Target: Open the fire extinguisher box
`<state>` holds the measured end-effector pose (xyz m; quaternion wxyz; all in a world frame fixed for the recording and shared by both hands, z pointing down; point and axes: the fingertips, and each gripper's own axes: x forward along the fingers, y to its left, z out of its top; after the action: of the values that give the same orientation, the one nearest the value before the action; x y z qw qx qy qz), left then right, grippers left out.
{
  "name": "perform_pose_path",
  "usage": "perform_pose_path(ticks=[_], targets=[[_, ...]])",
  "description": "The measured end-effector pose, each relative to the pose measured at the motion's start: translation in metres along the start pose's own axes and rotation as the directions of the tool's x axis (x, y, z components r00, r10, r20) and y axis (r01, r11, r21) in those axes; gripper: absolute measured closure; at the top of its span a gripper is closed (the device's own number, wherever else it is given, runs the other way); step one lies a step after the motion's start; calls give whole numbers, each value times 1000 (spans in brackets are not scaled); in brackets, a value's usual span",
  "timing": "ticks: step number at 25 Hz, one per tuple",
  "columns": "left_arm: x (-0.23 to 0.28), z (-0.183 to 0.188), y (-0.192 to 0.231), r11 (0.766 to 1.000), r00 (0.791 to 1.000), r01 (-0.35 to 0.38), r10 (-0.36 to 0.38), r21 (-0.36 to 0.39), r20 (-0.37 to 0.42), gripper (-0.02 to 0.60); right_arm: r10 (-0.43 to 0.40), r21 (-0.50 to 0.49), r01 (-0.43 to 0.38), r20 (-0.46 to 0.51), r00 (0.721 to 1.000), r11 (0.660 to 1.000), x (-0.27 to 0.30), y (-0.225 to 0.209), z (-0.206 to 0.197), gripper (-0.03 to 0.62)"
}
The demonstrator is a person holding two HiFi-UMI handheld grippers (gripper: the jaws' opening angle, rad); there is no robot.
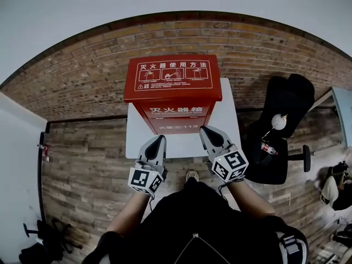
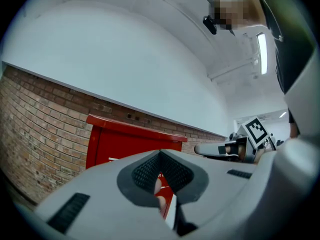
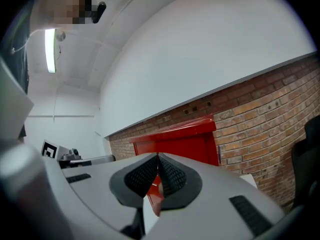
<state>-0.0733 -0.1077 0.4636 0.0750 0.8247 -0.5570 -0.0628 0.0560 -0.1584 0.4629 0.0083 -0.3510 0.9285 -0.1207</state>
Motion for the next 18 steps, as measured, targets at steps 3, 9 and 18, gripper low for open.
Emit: perform_pose_path(ticks=[3, 9, 18], targets=[[18, 2, 4, 1000, 1000, -23, 23, 3, 3, 532, 35, 0, -35, -18, 999, 999, 13, -9, 3, 576], [32, 0, 19, 998, 998, -59, 59, 7, -12, 532, 81, 4, -81, -40, 996, 997, 36, -17, -2, 576], [54, 5, 43, 1000, 999, -6, 7, 17, -32, 532, 96, -84, -101, -58, 994, 991, 62, -3, 6, 576]])
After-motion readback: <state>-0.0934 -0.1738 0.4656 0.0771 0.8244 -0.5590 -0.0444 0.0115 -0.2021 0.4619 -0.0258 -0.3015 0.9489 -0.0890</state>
